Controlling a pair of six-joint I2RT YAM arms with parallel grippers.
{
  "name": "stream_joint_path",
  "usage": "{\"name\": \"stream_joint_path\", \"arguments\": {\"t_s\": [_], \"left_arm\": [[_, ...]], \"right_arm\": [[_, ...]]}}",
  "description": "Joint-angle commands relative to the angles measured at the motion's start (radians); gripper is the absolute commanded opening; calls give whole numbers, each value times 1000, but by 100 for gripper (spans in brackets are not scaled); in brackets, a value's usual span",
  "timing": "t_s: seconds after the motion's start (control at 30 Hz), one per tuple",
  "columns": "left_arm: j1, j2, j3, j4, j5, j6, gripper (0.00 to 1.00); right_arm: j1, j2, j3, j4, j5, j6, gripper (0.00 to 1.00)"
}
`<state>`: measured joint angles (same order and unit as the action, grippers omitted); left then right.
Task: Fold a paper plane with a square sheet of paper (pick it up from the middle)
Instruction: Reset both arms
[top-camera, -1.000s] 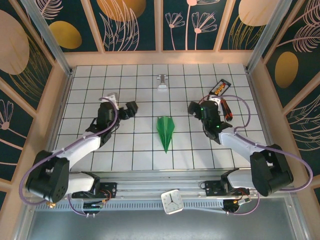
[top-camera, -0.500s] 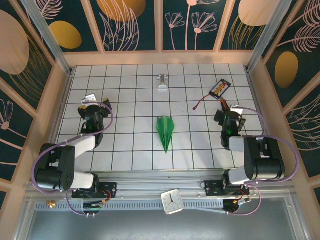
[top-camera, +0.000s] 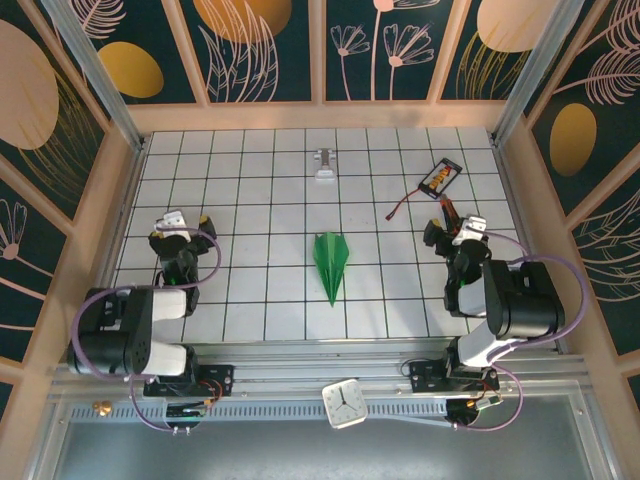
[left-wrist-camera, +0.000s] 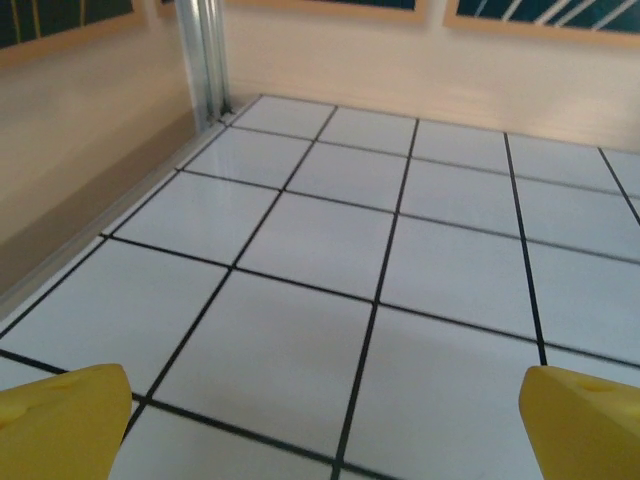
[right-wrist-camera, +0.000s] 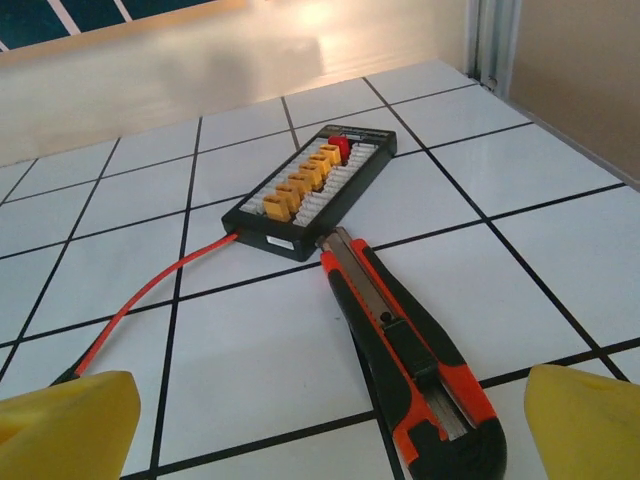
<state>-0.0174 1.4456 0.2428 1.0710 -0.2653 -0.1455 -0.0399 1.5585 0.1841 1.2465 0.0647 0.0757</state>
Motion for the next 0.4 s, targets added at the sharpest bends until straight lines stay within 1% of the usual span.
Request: {"name": "stream_joint_path", "arguments": {"t_s": [0.0,0.03,0.1,0.13,0.37], "left_arm": [[11,94,-46,320,42,30,99],[11,65,-32,238,37,22,99],[11,87,-36,281,35,24,99],[11,79,-32,260,36,24,99],[11,76,-39,270,37,26,99]], "right_arm": [[30,6,19,112,43,-44,99],[30,9,21,114,30,-49,99],[30,8,20,113,29,-49,99],[31,7,20,115,30,-51,99],[28,7,22,108,21,-49,99]]}}
